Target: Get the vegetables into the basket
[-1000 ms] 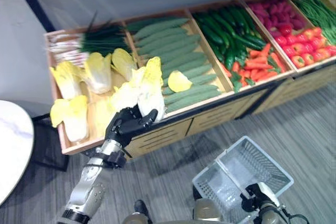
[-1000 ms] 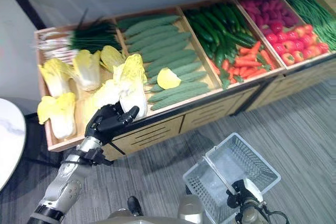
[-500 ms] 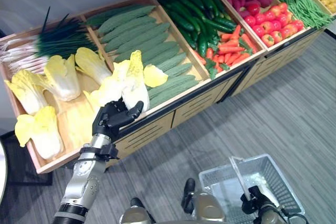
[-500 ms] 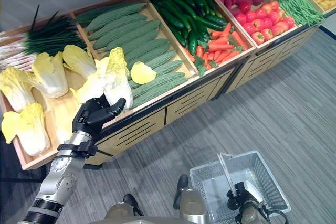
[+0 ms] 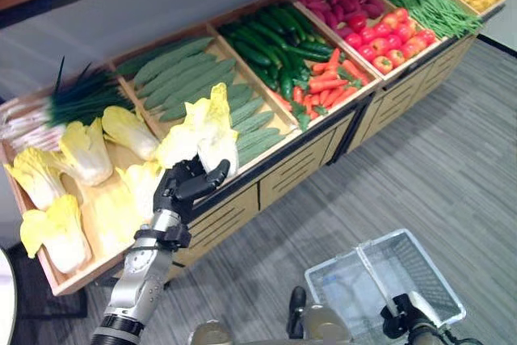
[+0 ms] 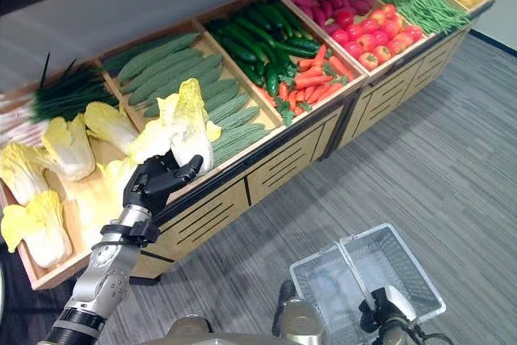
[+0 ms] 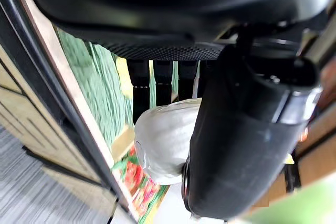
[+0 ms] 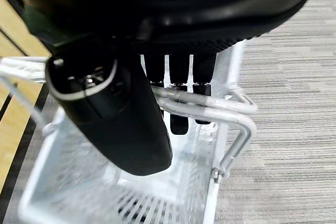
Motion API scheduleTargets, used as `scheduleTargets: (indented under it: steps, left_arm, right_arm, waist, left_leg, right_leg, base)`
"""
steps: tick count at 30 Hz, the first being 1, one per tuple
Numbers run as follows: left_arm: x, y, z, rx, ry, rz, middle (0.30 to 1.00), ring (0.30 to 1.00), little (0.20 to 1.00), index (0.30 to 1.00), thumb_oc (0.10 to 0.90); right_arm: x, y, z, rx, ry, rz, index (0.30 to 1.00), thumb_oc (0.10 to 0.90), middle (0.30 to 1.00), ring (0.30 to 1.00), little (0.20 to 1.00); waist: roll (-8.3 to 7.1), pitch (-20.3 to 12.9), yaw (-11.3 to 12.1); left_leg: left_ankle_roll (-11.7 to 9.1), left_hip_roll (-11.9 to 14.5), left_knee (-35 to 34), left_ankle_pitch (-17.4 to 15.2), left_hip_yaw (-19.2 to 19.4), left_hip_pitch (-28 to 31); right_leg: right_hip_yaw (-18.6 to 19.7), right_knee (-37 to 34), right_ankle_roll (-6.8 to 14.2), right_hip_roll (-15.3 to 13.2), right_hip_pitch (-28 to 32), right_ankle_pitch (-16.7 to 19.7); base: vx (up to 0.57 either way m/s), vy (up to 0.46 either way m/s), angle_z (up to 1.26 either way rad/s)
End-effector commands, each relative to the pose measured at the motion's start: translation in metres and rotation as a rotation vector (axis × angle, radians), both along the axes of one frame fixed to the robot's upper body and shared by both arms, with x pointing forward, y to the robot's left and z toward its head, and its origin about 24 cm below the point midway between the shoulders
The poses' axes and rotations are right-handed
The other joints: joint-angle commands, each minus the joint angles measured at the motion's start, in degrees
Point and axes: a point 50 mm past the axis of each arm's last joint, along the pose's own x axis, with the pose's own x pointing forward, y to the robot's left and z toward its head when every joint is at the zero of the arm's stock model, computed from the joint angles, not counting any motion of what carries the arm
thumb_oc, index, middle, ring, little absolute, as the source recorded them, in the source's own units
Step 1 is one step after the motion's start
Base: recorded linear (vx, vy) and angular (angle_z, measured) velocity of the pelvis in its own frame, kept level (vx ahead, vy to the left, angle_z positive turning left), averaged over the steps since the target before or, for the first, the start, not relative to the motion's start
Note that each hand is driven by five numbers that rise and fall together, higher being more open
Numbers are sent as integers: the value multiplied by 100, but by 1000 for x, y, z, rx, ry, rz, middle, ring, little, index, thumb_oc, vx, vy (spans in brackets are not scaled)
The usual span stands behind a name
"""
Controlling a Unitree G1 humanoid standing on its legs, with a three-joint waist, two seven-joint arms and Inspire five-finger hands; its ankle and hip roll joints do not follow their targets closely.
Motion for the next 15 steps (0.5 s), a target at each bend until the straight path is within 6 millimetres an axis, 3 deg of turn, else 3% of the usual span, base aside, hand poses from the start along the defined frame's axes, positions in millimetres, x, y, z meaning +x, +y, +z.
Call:
scheduleTargets:
  steps: [1, 6, 15]
  left_arm:
    - [7, 1, 63, 21, -338, 8, 300, 300, 300, 300, 400]
    - [6, -2, 65, 32, -349, -28, 300, 300, 300, 300, 400]
    - [4, 3, 65, 59, -345, -24, 300, 300, 300, 300, 400]
  right_arm:
    - [15, -19, 17, -69, -98, -23, 300, 400, 300, 300, 300]
    - [9, -21, 14, -61, -86, -56, 300, 400, 300, 300, 300]
    - [17, -3, 9, -13, -100, -26, 300, 400, 300, 300, 300]
  waist:
    - [-239, 17, 108]
    - [-216, -70, 11]
    - [-387, -10, -43]
  left_leg:
    - [-19, 248, -30, 125, -99, -540]
    - [218, 2, -274, -64, 72, -226]
    - [554, -404, -305, -321, 639, -122]
  right_leg:
    - [-47, 63, 676, -284, 559, -660]
    - [86, 161, 798, -470, 556, -618]
    - [629, 180, 1195, -850, 176, -80]
  base:
    - [73, 59, -93]
    - [62, 180, -53]
    - [-25, 203, -29]
